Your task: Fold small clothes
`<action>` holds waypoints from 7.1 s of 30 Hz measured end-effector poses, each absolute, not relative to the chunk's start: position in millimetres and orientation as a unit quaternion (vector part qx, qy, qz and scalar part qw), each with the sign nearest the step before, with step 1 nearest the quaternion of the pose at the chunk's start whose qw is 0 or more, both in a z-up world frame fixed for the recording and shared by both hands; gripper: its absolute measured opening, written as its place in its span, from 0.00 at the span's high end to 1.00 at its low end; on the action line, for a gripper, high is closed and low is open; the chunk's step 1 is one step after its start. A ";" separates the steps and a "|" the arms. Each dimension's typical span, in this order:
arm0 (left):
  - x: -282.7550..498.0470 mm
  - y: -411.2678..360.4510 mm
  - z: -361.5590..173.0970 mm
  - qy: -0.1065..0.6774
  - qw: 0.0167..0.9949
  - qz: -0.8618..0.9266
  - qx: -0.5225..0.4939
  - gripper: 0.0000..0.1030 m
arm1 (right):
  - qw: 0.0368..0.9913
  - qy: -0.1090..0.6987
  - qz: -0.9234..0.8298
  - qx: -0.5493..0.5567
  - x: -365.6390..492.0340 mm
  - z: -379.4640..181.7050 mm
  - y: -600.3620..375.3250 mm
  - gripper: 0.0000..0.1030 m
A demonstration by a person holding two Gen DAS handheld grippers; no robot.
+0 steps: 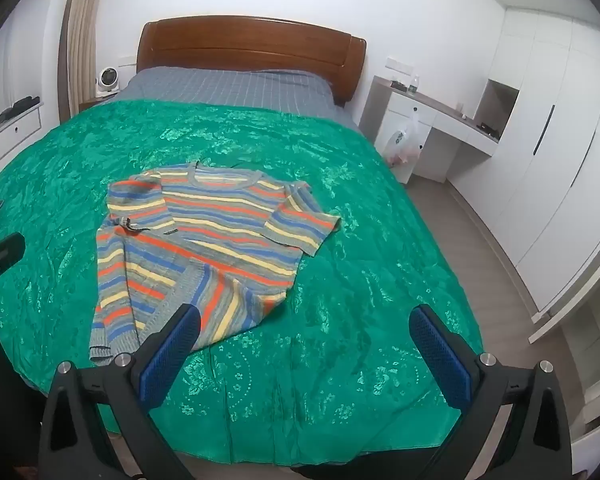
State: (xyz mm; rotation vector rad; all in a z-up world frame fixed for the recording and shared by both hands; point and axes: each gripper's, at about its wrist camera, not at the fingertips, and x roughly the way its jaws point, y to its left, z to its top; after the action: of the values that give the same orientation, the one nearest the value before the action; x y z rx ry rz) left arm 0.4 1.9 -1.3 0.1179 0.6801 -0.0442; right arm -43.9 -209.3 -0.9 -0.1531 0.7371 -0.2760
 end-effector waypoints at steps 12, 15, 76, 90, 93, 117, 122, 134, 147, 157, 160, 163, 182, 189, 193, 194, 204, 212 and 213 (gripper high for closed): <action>5.1 -1.2 -18.6 0.365 0.928 -0.054 0.056 0.00 | 0.915 0.371 -0.136 -0.076 -39.2 -10.3 -208.8 0.00; 7.5 -2.5 -24.6 0.377 0.923 -0.058 0.058 0.00 | 0.913 0.377 -0.137 -0.078 -36.9 -10.2 -209.0 0.00; 32.7 55.7 -84.1 0.473 0.876 -0.082 -0.038 0.00 | 0.907 0.404 -0.109 -0.043 -34.7 -45.9 -210.6 0.00; 70.6 -21.6 -173.9 0.565 0.813 -0.138 -0.025 0.80 | 0.905 0.408 -0.104 -0.053 -39.3 -55.5 -211.7 0.00; 65.9 2.3 -164.0 0.560 0.809 -0.156 -0.088 0.94 | 0.909 0.401 -0.096 -0.065 -35.8 -57.4 -216.3 0.00; 17.4 89.4 -133.2 0.534 0.819 -0.175 -0.119 0.98 | 0.853 0.473 0.199 -0.096 14.3 -93.6 -242.0 0.95; 19.1 91.1 -156.1 0.558 0.811 -0.149 -0.088 0.97 | 0.837 0.522 0.135 -0.093 -28.4 -123.7 -274.9 0.93; 30.5 108.3 -184.8 0.582 0.801 -0.114 -0.083 0.68 | 0.810 0.546 0.128 0.172 -22.9 -178.4 -300.3 0.37; 34.4 103.7 -191.2 0.581 0.793 -0.148 -0.102 0.42 | 0.821 0.552 0.053 0.140 -31.1 -159.2 -342.3 0.94; 30.9 105.9 -170.1 0.562 0.818 -0.113 -0.049 1.00 | 0.835 0.539 0.030 0.102 -42.1 -145.0 -332.6 0.94; 21.1 117.2 -159.7 0.556 0.823 -0.117 -0.026 1.00 | 0.837 0.540 0.036 0.082 -47.2 -128.6 -322.6 0.94; 16.7 113.5 -166.2 0.555 0.825 -0.105 0.011 1.00 | 0.828 0.556 0.035 0.057 -46.2 -139.5 -307.7 0.94; 42.5 81.9 -220.5 0.583 0.807 -0.057 0.073 0.99 | 0.791 0.603 -0.005 0.107 -32.1 -204.3 -318.5 0.94; 27.7 69.5 -206.7 0.580 0.804 -0.040 0.126 0.70 | 0.756 0.636 0.018 0.153 -43.5 -197.3 -336.4 0.75; 11.9 88.7 -166.7 0.546 0.828 -0.035 0.120 0.49 | 0.779 0.617 0.001 0.109 -45.0 -141.8 -365.8 0.63; 12.6 92.6 -159.9 0.535 0.836 -0.028 0.114 0.44 | 0.795 0.600 -0.006 0.091 -39.1 -122.9 -371.2 0.57; 57.3 124.7 -147.2 0.371 0.920 0.120 0.038 0.28 | 0.877 0.445 0.097 -0.153 140.6 -85.8 -317.2 0.35; 47.8 123.2 -166.8 0.388 0.912 0.118 0.068 0.26 | 0.853 0.495 0.055 -0.154 238.1 -174.6 -314.2 0.92; 47.9 122.5 -167.7 0.390 0.910 0.120 0.071 0.26 | 0.862 0.489 0.039 -0.126 240.6 -166.4 -323.8 0.94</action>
State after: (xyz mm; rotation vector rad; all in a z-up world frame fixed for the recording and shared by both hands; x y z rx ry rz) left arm 47.9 122.5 -167.7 0.1461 0.8051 0.2475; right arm 240.6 -323.8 -166.4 -0.2649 1.0256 0.0815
